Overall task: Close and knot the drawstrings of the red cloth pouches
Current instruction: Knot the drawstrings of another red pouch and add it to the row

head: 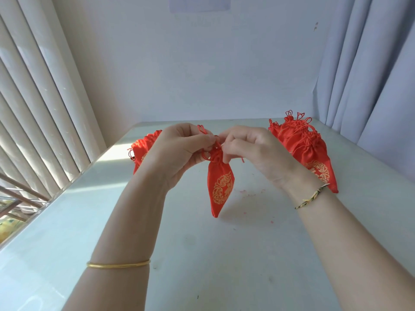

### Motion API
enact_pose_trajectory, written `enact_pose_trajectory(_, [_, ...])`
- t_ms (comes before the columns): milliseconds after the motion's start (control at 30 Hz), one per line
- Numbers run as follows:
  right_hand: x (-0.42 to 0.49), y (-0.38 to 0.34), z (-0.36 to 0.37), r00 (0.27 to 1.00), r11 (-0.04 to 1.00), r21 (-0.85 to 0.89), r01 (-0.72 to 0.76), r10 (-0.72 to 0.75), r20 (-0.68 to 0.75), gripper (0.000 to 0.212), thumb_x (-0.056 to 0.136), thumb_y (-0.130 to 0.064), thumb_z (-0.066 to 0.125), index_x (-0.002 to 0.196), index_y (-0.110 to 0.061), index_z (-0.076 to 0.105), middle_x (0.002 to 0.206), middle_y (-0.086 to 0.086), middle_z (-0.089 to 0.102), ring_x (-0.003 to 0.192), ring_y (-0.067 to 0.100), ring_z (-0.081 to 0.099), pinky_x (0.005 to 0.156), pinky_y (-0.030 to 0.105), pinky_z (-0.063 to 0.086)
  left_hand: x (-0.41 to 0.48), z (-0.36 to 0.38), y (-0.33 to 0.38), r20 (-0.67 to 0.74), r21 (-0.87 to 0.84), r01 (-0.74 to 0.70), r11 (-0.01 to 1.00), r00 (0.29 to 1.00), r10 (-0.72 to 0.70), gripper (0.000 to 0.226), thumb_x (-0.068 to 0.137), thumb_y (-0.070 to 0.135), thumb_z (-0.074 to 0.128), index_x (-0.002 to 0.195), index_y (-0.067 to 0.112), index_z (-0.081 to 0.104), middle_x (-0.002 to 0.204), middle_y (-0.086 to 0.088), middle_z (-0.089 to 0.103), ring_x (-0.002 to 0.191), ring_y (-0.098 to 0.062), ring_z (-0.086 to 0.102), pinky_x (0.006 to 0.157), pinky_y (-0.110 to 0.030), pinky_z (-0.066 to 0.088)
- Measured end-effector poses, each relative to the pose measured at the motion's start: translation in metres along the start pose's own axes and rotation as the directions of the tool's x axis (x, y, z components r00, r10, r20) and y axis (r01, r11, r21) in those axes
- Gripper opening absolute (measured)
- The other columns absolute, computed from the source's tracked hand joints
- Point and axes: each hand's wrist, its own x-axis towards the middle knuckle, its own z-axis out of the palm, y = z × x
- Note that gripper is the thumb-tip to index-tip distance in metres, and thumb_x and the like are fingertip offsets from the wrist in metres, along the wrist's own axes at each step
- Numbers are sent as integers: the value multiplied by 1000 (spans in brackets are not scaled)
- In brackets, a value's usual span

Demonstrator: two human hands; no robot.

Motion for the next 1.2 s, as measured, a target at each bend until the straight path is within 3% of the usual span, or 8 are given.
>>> enact_pose_trajectory(100, [6, 6, 2, 987, 971, 217, -100, 125, -105, 39, 91, -25, 45, 56, -9, 54, 79, 11, 65, 69, 21, 63, 68, 29, 51, -3, 3, 2, 17, 90, -48, 995, 999, 46, 19, 81, -13, 57, 74, 3, 51, 78, -16, 59, 53, -13, 60, 50, -16, 49])
enact_pose_trajectory(167, [8, 7, 3, 973, 958, 236, -161, 194, -123, 31, 94, -14, 41, 67, -9, 57, 78, 11, 64, 66, 22, 61, 66, 30, 47, -3, 6, 0, -3, 228, -137, 964, 990, 141, 22, 81, -14, 57, 75, 6, 52, 76, -16, 61, 50, -11, 60, 43, -13, 43])
enact_pose_trajectory(267, [8, 11, 5, 969, 927, 294, -235, 247, -6, 22, 92, -9, 43, 88, -5, 64, 89, 17, 63, 82, 30, 55, 76, 37, 41, 1, 10, -6, 1, 441, -330, 835, 930, 367, 26, 78, -10, 58, 73, 16, 56, 75, -6, 66, 61, -13, 63, 52, -23, 50])
enact_pose_trajectory(467, [7, 13, 6, 966, 878, 407, -252, 254, 50, 12, 89, -13, 55, 84, -9, 65, 78, 6, 65, 73, 19, 58, 77, 33, 43, 2, 14, -11, -27, 561, -433, 705, 842, 538, 32, 77, -3, 63, 75, 29, 60, 75, 12, 64, 71, -5, 61, 61, -27, 54])
enact_pose_trajectory(600, [11, 12, 10, 952, 853, 458, -250, 303, -45, 18, 88, -8, 52, 73, -13, 61, 63, 1, 64, 61, 13, 58, 62, 25, 44, 4, 12, -13, -21, 533, -429, 729, 855, 518, 27, 77, -1, 67, 75, 26, 63, 78, 5, 68, 75, -10, 65, 65, -26, 55])
enact_pose_trajectory(800, [15, 16, 3, 895, 564, 768, -304, 445, 27, 25, 88, -17, 33, 65, -12, 42, 64, 8, 54, 57, 20, 53, 58, 28, 45, 5, 15, -15, -59, 357, -369, 858, 908, 415, 20, 79, -5, 65, 76, 15, 67, 80, -3, 71, 69, -9, 67, 63, -19, 52])
enact_pose_trajectory(1000, [14, 25, -3, 883, 625, 737, -256, 461, -84, 33, 96, -24, 44, 64, -15, 43, 76, 10, 60, 64, 21, 58, 63, 30, 47, 6, 9, -14, -180, 235, -244, 941, 940, 289, 18, 92, 8, 54, 81, 8, 68, 85, -6, 72, 76, -11, 68, 65, -21, 55])
enact_pose_trajectory(1200, [11, 28, -6, 854, 711, 665, -229, 474, -213, 27, 93, -12, 49, 67, -13, 44, 60, 1, 57, 45, 12, 58, 47, 19, 44, 9, 3, -16, -425, 201, -181, 963, 869, 252, 25, 90, 11, 47, 71, 12, 64, 74, -3, 68, 66, -11, 62, 56, -22, 48])
